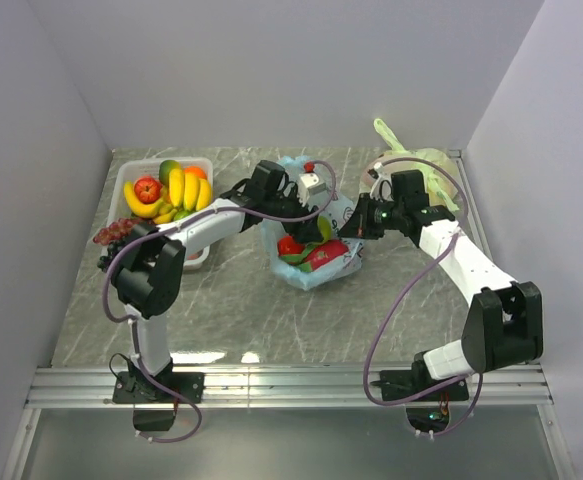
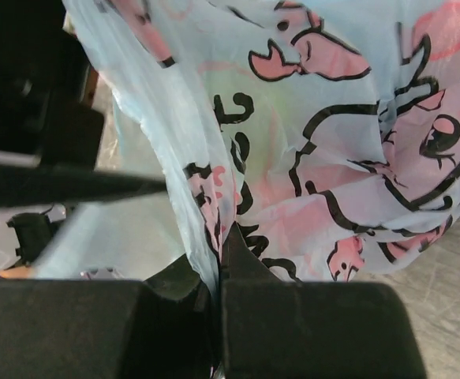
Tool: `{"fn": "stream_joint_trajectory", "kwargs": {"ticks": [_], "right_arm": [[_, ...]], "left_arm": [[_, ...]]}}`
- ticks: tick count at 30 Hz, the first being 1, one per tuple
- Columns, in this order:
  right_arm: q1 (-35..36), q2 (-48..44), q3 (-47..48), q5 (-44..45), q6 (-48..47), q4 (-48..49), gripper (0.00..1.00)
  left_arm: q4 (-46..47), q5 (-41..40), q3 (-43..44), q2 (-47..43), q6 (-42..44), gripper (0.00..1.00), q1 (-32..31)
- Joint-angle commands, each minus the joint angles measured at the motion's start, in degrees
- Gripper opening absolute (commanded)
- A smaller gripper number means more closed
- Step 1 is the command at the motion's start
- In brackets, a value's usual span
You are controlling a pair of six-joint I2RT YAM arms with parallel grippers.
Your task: Place the fake fruits into the plastic bag and tie a complex knot
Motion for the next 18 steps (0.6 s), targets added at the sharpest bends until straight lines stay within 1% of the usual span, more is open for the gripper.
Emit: {"fn": "stream_joint_trajectory", "kwargs": {"ticks": [1,3,4,6,7,8,9,10,11,14,15,17,18], "right_arm": [[-1.07,-3.16,1.91,0.46,0.14,2.39,0.0],[-1.24,-2.99,1.83,0.2,0.31,2.48,0.0],[-1.24,-2.9,1.65,0.19,0.14,2.48,0.0],[-1.24,-2.64,1.39,0.1,-0.04,2.48,0.0],[-1.33,-2.46,1.04,0.02,-0.47,2.48,0.0],[-1.24,-2.02,0.95,0.1,-0.74,2.39,0.0],[-1.16,-1.76,0.77,0.1,-0.83,2.48,0.0],[-1.24,-1.41,0.6,0.28,-1.44,2.13,0.0],[-1.24,-1.05,0.6,0.37,-1.7,2.04,0.0],[-1.24,0.18,0.33,0.46,-2.41,1.69,0.0],[-1.24,0.61,0.25,0.54,-2.5,1.69,0.0],[-1.24,1.05,-0.1,0.46,-2.59,1.87,0.0],[-1.16,1.15,-0.19,0.46,-2.5,1.95,0.0]], "left_arm": [[5.5,-5.79,2.62,2.1,0.12,0.37,-0.1],[6.04,-7.03,1.65,2.37,0.21,0.48,-0.1],[6.48,-9.12,1.48,2.28,-0.22,0.58,-0.1],[5.61,-9.76,1.82,1.14,-0.58,0.66,0.16],[4.99,-9.06,1.91,0.44,-0.49,0.74,0.33],[4.03,-8.01,1.83,-1.57,-0.49,0.85,0.51],[3.15,-7.22,1.91,-2.81,-0.14,0.9,0.86],[2.01,-6.51,2.26,-4.13,-0.23,0.99,0.95],[-0.87,-4.24,2.61,-5.27,-0.31,0.99,1.12],[-4.32,0.6,4.46,-11.5,-2.42,0.99,3.4],[-4.68,3.05,3.77,-15.44,-4.25,0.99,5.06],[-5.82,3.95,2.8,-19.32,-5.06,0.99,6.48],[-7.48,4.21,2.1,-22.74,-5.76,0.99,8.31]]}}
